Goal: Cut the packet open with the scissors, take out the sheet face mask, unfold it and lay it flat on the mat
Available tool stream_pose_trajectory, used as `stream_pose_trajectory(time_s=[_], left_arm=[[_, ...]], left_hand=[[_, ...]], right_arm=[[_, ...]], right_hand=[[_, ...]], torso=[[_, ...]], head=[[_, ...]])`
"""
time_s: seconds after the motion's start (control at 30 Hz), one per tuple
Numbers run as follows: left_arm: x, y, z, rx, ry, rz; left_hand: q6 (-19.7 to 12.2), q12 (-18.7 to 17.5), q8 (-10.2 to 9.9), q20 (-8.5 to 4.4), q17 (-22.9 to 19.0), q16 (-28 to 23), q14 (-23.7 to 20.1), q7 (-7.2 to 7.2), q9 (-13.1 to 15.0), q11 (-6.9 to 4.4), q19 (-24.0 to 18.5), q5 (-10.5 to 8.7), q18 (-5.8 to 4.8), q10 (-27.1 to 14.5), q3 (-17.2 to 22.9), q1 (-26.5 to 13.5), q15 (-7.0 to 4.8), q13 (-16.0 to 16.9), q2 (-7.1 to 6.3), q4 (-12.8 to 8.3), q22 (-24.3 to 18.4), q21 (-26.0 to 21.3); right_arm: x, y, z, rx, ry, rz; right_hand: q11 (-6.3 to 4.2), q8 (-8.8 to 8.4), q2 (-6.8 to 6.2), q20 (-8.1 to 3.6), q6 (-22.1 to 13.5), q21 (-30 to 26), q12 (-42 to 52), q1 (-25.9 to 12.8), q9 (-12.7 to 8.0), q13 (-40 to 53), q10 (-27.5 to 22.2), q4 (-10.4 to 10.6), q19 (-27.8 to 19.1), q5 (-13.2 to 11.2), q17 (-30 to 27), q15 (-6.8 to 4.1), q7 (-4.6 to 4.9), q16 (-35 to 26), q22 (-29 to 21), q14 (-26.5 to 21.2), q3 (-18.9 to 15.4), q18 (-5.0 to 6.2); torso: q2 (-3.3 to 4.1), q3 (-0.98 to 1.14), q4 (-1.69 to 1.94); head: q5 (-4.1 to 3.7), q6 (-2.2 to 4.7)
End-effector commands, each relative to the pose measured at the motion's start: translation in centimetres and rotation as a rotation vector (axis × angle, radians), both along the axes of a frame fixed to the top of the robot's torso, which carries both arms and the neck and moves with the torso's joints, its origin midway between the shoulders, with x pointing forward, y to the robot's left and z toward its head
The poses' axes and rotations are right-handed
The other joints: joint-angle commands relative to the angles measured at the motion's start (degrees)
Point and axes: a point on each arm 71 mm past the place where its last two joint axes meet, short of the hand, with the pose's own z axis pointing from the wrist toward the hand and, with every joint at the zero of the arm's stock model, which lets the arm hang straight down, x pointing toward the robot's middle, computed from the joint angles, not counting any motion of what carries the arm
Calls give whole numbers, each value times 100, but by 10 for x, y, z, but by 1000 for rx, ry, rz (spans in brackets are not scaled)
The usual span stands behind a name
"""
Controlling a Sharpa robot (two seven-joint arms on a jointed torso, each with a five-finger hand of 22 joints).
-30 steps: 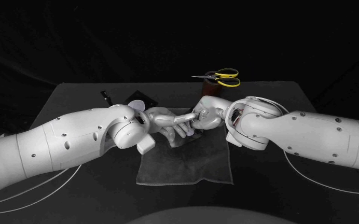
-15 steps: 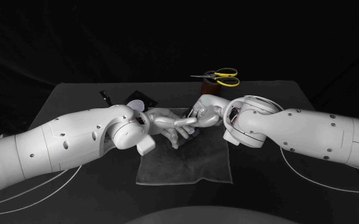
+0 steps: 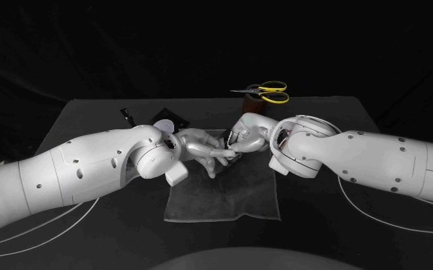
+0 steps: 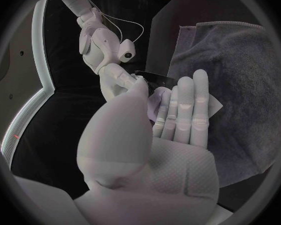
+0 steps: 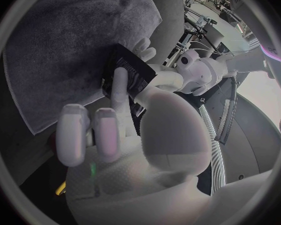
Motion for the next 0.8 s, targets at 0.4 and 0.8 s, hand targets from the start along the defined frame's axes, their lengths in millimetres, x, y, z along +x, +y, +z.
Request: stream_pose_trajectory(time_s=[0.4, 0.8], left_arm=[[-1, -3, 2, -10, -25, -12], [-1, -1, 2, -18, -28, -17]], left_hand=[[360, -17, -48, -53, 112, -53, 41, 101, -197, -67, 38, 15, 56, 126, 1294, 49, -97, -144, -191, 66, 44, 36], [647, -35, -72, -75, 183, -102, 24, 48, -294, -95, -15, 19, 58, 175, 2232, -53, -124, -229, -567, -165, 112, 113]], right_arm=[[1, 0, 2, 23, -6, 15], [3, -5, 4, 75, -29, -12]], right_hand=[[-72, 67, 33, -20, -3, 18, 33, -7, 532, 27, 138, -5, 9, 26, -13, -40, -51, 8, 279, 309, 49, -70], [35, 39, -125, 33, -357, -489, -117, -6, 532, 109, -234, -114, -328, -8, -959, 38, 62, -591, -288, 67, 174, 68]], torso=[[-1, -3, 1], [1, -2, -1]], head=[[0, -15], [-10, -11]])
